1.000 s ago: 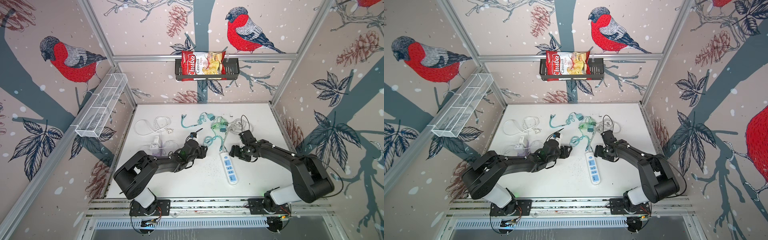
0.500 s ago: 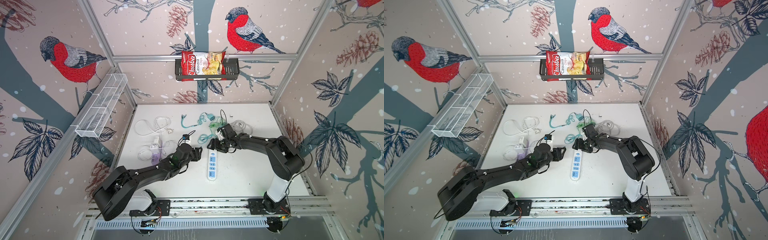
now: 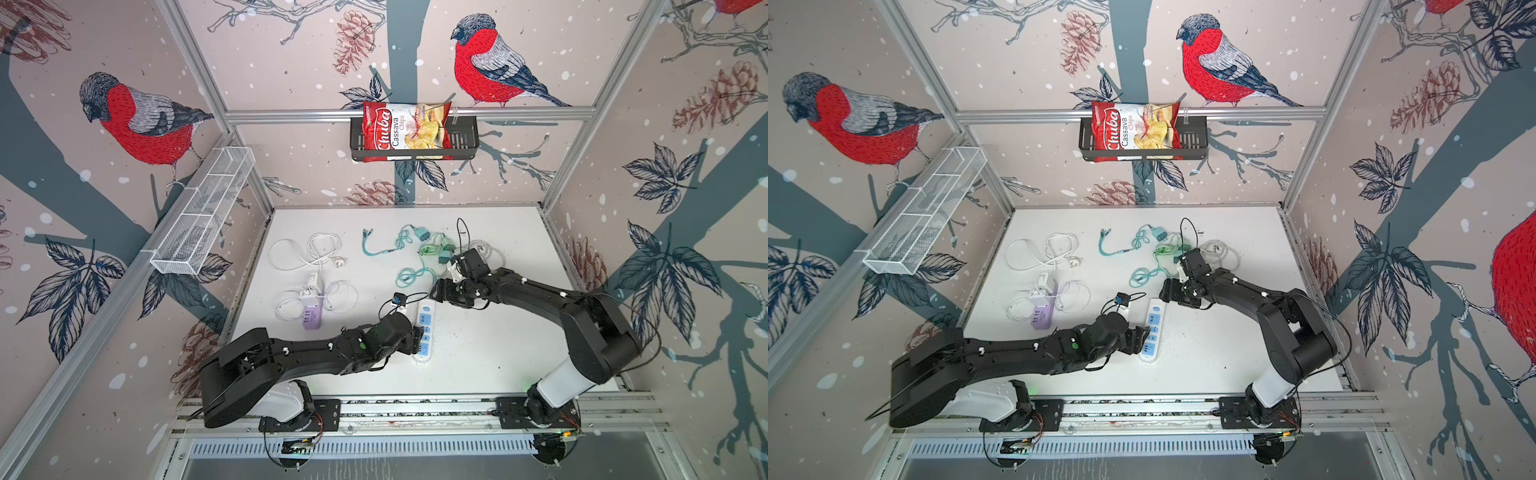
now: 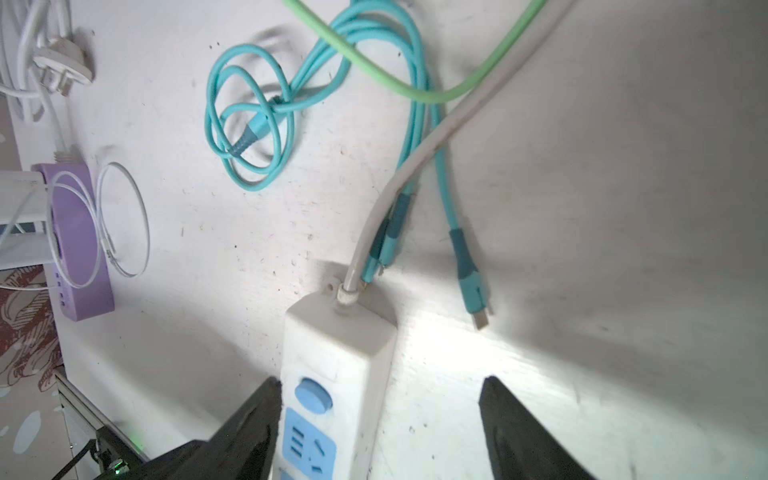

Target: Insert the plug

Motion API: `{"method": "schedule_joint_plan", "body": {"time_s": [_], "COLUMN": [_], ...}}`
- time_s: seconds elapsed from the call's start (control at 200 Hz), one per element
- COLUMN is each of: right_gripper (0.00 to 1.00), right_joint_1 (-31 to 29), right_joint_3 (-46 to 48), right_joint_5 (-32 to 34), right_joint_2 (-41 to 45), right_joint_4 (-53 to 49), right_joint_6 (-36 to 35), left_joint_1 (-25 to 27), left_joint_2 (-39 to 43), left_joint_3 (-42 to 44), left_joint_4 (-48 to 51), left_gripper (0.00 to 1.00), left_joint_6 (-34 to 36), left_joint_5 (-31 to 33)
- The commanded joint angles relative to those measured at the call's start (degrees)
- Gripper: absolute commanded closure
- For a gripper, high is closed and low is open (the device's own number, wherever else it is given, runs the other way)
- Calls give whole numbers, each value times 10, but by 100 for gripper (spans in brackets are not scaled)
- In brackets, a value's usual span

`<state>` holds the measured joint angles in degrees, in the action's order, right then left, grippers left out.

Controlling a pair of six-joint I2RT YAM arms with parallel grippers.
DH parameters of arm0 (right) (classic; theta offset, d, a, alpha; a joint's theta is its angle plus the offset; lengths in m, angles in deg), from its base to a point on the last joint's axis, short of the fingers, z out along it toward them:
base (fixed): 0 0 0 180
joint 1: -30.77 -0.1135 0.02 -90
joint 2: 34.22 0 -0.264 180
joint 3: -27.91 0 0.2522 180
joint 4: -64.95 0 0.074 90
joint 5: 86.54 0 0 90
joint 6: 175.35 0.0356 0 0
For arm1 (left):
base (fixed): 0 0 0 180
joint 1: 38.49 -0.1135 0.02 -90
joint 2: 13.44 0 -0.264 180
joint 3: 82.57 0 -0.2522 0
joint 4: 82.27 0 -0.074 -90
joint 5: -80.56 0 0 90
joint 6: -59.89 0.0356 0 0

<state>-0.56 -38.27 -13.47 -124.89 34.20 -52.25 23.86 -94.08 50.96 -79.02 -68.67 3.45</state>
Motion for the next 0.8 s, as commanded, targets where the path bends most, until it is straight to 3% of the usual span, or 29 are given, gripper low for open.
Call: {"method": "schedule_joint_plan", "body": {"time_s": [0.0,0.145,0.305,0.625,0.795], "right_gripper": [24,23,24,30,33], "right_joint_1": [20,74,110,104,79], "right_joint_3": [3,-7,-42,-148,-231], "right_joint_5": [13,8,51,142,157], "right_joint_2": [29,57,32,-78,-157], "right_joint_4": [-9,-9,-11,5,-20], "right_joint_6": [-16,-36,-64,-73,-78], "left_joint_1": [14,32,45,45,45], "left_joint_2": [-37,-116,-178,-217,-235], "left_joint_3": [-39,-102,-126,-148,-161], "left_joint_4": [25,69,59,99,110], "left_gripper": [24,22,24,30,40], "left_joint_6": [7,15,34,114,186], "left_joint_5": [24,25,17,63,69]}}
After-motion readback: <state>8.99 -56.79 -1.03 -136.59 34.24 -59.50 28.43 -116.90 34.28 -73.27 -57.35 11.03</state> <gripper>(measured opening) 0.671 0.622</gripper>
